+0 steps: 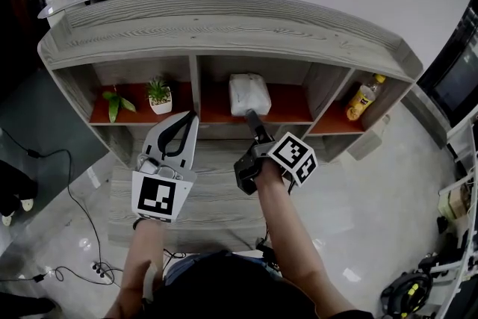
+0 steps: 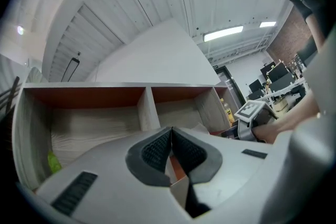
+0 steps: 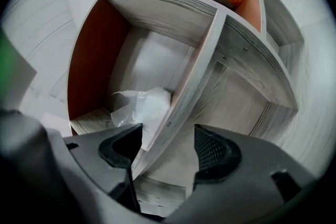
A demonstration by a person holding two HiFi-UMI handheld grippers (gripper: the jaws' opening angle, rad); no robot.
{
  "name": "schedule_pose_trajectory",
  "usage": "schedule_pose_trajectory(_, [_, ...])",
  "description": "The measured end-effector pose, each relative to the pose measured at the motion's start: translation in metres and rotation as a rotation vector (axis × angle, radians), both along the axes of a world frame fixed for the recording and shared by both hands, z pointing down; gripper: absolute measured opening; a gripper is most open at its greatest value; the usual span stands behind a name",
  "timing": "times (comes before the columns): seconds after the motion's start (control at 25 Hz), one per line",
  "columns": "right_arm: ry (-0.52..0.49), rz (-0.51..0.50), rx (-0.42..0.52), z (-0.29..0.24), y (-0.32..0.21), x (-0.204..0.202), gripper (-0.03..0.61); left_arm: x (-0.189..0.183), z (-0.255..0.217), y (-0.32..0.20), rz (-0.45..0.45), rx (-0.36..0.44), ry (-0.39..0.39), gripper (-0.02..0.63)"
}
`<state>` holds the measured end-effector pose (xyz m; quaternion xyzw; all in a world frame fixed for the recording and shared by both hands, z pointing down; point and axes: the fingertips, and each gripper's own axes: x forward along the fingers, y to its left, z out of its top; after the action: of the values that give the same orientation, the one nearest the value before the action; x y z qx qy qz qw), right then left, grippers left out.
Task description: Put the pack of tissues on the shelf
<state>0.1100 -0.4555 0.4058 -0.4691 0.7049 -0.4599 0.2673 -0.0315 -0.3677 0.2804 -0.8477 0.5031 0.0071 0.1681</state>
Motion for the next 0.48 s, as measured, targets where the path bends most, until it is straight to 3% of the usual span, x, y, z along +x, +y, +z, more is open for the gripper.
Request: schedule_pose_trajectory(0.48, [0.218,-0.004,0.051,-0.017,0.027,0.012,0.304,0.013,0.002,0.0,0.041,-0.002,0.004,0.012])
